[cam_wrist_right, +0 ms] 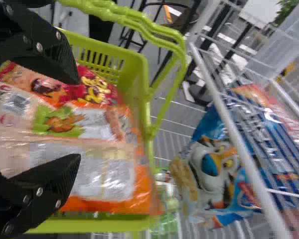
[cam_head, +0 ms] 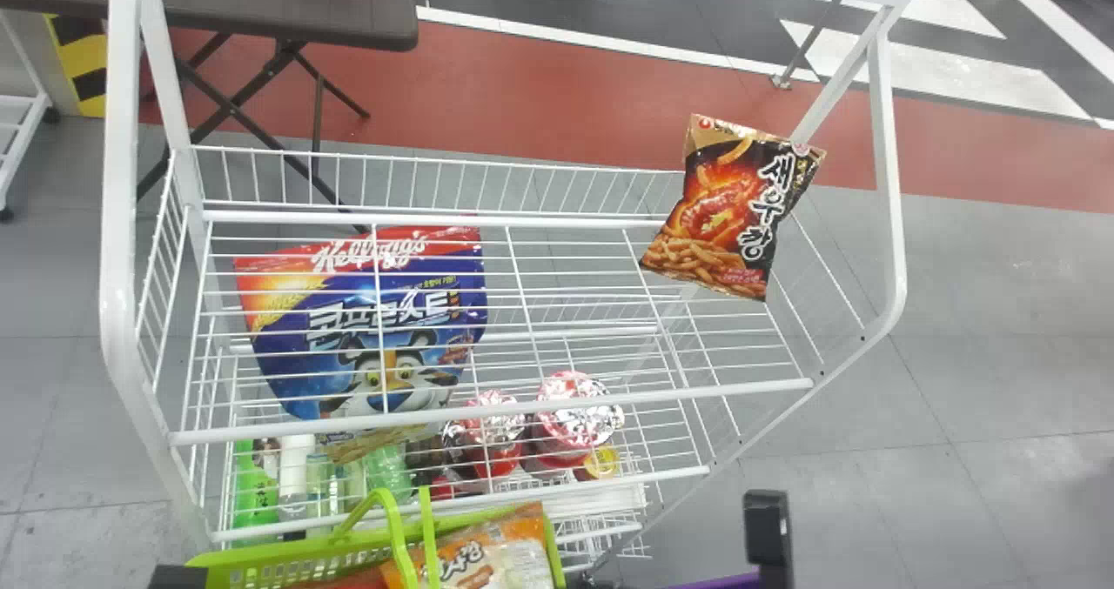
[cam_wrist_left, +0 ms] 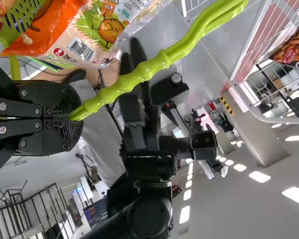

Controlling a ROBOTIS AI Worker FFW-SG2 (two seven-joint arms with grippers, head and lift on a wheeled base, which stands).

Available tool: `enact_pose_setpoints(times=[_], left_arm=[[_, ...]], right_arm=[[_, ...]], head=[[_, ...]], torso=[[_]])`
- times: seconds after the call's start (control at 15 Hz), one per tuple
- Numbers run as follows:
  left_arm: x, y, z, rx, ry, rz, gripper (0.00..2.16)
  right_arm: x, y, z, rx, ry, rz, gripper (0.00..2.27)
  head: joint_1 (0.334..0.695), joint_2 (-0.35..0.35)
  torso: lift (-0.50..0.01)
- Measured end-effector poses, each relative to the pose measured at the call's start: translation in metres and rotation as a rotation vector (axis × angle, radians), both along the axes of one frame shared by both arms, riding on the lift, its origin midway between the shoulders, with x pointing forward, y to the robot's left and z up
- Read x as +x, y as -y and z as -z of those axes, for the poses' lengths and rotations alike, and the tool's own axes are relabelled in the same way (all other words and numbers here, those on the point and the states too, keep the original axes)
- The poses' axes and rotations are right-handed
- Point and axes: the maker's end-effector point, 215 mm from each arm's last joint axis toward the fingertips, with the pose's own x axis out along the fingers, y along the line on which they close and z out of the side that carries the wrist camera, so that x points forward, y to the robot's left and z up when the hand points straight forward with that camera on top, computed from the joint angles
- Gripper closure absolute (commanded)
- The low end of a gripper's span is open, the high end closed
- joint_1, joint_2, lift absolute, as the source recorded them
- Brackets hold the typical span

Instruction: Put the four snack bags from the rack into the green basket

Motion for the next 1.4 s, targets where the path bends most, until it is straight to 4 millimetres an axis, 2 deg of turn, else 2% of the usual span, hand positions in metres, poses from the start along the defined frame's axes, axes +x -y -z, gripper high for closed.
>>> enact_pose_setpoints(times=[0.27,0.47,0.6,0.73,0.93,1.07,1.27,1.4], left_arm=[[-0.002,0.002,-0.001,-0.003,-0.001,0.004,2.13],[-0.004,0.003,-0.001,-0.009,-0.004,0.009,2.13],[-0.006,0.003,0.0,-0.006,-0.005,0.009,2.13],[-0.009,0.005,0.002,-0.001,-0.009,0.015,2.13],[-0.012,0.009,0.002,-0.003,-0.01,0.027,2.13],[-0.013,0.01,0.001,-0.005,-0.007,0.031,2.13],[-0.012,0.009,0.001,-0.003,-0.003,0.033,2.13],[-0.01,0.009,0.0,-0.007,0.001,0.036,2.13]], right_arm=[[0.056,0.026,-0.045,-0.071,0.25,0.09,0.11],[0.132,0.072,-0.106,-0.259,0.553,0.271,0.11],[0.177,0.107,-0.125,-0.403,0.638,0.421,0.11],[0.214,0.141,-0.128,-0.512,0.672,0.556,0.11],[0.262,0.177,-0.111,-0.614,0.655,0.672,0.11],[0.285,0.199,-0.101,-0.663,0.633,0.731,0.11],[0.305,0.237,-0.095,-0.708,0.599,0.807,0.11],[0.31,0.261,-0.095,-0.728,0.585,0.844,0.11]], head=[[0.695,-0.35],[0.695,-0.35],[0.695,-0.35],[0.695,-0.35],[0.695,-0.35],[0.695,-0.35],[0.695,-0.35],[0.695,-0.35]], torso=[[-0.006],[-0.006],[-0.006],[-0.006],[-0.006],[-0.006],[-0.006],[-0.006]])
